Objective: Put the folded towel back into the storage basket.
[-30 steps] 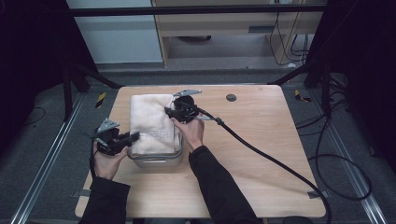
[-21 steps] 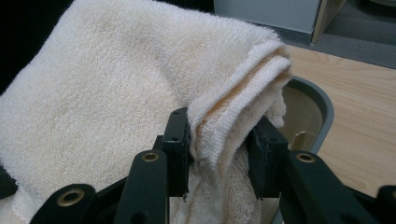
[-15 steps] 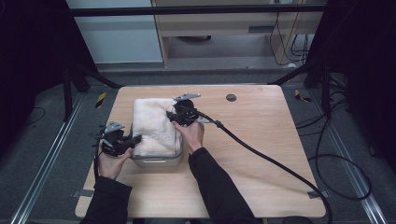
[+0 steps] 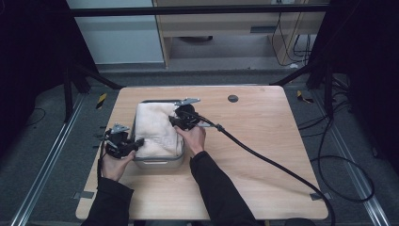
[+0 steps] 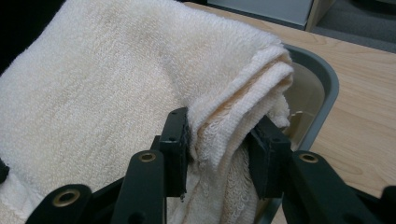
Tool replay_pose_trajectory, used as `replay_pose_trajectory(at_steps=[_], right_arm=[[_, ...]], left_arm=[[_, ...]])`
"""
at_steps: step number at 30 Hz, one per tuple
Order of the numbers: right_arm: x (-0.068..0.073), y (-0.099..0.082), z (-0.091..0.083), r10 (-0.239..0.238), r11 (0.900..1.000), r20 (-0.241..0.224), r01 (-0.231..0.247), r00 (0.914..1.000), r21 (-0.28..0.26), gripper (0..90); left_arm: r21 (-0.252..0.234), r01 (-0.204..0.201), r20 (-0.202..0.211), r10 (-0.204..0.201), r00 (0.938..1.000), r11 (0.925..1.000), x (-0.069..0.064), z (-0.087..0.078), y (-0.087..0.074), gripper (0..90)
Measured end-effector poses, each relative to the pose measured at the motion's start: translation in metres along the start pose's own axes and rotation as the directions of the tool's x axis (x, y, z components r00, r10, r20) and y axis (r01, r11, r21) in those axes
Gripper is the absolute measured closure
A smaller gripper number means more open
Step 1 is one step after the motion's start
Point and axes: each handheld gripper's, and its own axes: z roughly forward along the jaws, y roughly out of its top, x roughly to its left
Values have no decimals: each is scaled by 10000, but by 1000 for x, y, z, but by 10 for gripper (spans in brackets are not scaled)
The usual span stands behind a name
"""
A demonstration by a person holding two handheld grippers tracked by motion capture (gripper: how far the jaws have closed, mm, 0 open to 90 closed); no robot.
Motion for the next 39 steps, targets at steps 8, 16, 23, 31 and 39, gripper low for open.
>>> replay_pose_trajectory(at_steps=[8,16,23,31,39], right_arm=[[-2,-2,3,-300,9994,154,297,9994,185,584],[-2,-1,-1,-638,9980,299,637,9975,45,574],[-4,6,-18,-573,9978,235,581,9981,-334,527],[-19,7,-58,-506,9935,271,531,9983,-1010,367],[-43,-11,-105,-318,9886,239,350,9992,-1466,239]], left_arm=[[-1,50,-161,-50,9999,10000,1,0,1,651],[-574,96,-254,-111,9996,9983,0,-10,4,594],[-1295,86,-153,-107,9998,9915,-2,-26,9,577],[-2087,-308,-63,302,9995,9775,-15,-42,11,478],[-2343,-832,-154,819,9965,9686,-26,-48,5,392]])
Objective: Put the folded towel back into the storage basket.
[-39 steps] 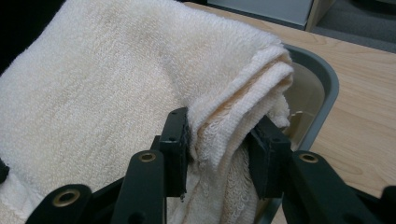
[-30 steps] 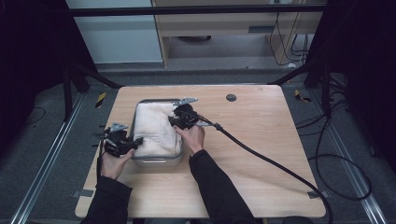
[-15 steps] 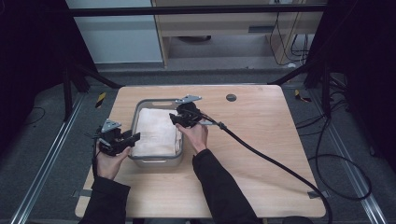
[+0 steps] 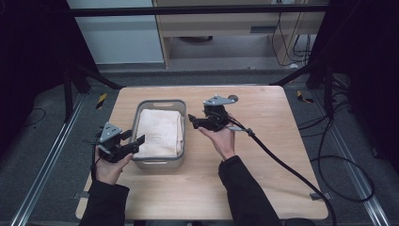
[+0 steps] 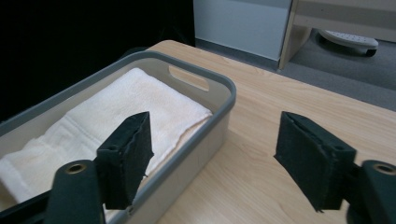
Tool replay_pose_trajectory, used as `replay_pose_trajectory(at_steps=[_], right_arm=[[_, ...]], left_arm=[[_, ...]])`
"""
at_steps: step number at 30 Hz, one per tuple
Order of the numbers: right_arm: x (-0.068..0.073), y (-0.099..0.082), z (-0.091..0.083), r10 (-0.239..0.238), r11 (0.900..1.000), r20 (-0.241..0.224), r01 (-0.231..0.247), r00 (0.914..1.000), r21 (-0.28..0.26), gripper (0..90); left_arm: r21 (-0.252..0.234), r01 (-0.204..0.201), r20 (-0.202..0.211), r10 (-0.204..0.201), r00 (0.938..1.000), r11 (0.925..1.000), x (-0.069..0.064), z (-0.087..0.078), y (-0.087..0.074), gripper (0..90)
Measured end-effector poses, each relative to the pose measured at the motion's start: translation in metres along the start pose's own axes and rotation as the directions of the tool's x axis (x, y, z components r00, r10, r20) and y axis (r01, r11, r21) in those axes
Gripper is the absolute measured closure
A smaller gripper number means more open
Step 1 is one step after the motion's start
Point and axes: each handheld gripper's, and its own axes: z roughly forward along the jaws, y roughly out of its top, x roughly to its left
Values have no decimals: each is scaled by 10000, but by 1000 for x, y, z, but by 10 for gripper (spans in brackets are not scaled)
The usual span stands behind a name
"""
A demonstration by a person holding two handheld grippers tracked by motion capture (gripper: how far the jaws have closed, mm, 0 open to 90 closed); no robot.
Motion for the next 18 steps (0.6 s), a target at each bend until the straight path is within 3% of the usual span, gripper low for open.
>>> replay_pose_trajectory(at_steps=[9,10,13,18], right_arm=[[-26,-33,-53,114,9998,115,-112,9999,-171,146],[-26,-33,-53,114,9998,115,-112,9999,-171,146],[-38,-53,-74,244,9997,353,-240,9991,-111,129],[-49,-74,-92,349,9994,528,-344,9980,-96,122]], left_arm=[[-182,-233,-29,233,9997,9996,-2,-7,-11,303],[-182,-233,-29,233,9997,9996,-2,-7,-11,296],[-237,-313,-32,312,9995,9992,-2,-13,-19,283],[-354,-360,51,362,9993,9987,-3,-22,-29,269]])
